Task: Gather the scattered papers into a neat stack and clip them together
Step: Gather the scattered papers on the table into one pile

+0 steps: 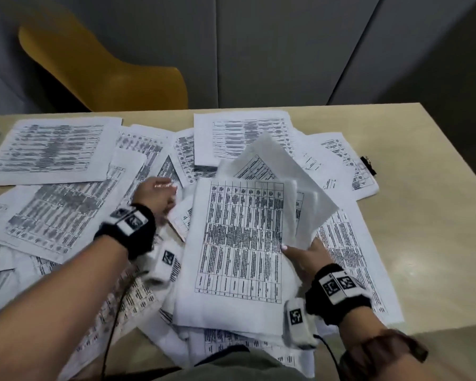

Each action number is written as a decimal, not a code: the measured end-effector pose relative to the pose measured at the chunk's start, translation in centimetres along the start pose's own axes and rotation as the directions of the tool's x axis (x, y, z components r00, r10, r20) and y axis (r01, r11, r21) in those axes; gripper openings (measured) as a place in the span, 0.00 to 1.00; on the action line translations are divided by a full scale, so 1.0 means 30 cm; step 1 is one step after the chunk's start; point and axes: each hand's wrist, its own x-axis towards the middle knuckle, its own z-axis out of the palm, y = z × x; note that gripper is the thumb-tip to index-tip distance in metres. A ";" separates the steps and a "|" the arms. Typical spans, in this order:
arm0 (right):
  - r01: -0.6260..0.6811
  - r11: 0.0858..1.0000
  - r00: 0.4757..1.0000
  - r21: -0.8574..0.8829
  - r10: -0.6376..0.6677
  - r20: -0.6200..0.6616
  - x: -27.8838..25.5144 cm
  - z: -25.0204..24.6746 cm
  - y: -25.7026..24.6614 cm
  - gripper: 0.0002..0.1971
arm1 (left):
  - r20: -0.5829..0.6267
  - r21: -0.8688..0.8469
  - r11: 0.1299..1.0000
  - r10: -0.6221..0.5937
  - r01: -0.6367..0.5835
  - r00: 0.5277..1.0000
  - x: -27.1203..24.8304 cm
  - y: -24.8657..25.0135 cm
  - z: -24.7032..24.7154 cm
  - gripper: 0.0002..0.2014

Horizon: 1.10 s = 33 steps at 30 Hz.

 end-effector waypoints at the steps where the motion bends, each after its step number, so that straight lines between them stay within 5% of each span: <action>1: -0.001 1.000 1.000 0.000 0.001 -0.019 0.003 0.000 0.007 0.19 | 0.002 0.033 0.999 0.010 -0.010 1.000 0.027 0.040 0.029 0.15; 4: -0.025 1.000 0.999 -0.002 0.025 -0.027 0.017 0.003 0.030 0.25 | 0.028 0.041 0.999 -0.023 0.022 0.999 0.092 0.135 0.127 0.26; 6: -0.026 1.000 1.000 0.007 0.026 -0.014 0.017 0.005 0.030 0.20 | 0.047 0.031 0.998 -0.051 0.049 0.998 0.182 0.142 0.179 0.32; 10: -0.012 0.999 0.999 0.051 0.014 -0.030 0.005 0.008 0.024 0.20 | -0.037 0.255 0.961 -0.099 0.106 0.994 0.435 0.048 0.248 0.51; 14: -0.010 0.991 0.999 0.137 0.015 -0.032 -0.006 -0.011 0.046 0.19 | -0.074 0.526 0.844 -0.077 0.104 0.994 0.207 0.167 0.265 0.35; 19: 0.003 0.988 0.997 0.157 0.008 -0.072 -0.008 -0.019 0.060 0.19 | -0.046 0.567 0.823 -0.004 0.030 0.999 0.213 0.179 0.292 0.10; 22: 0.036 0.985 0.992 0.166 -0.015 -0.125 -0.007 -0.039 0.049 0.21 | -0.016 0.463 0.884 0.081 -0.064 0.997 0.241 0.150 0.267 0.11; 24: 0.049 0.985 0.988 0.165 -0.024 -0.150 -0.002 -0.070 0.036 0.16 | -0.054 0.259 0.963 0.089 -0.072 0.995 0.231 0.134 0.230 0.06; 26: 0.074 0.984 0.987 0.163 -0.048 -0.153 -0.005 -0.101 0.015 0.10 | -0.064 0.133 0.987 0.098 -0.089 0.993 0.212 0.111 0.172 0.11; 29: 0.111 0.978 0.984 0.176 -0.084 -0.156 -0.001 -0.137 -0.015 0.13 | 0.038 0.154 0.982 0.102 -0.107 0.994 0.171 0.076 0.071 0.19; 33: 0.102 0.974 0.988 0.202 -0.075 -0.136 0.025 -0.148 -0.052 0.17 | 0.176 0.309 0.945 0.051 -0.104 0.983 0.129 0.038 -0.056 0.13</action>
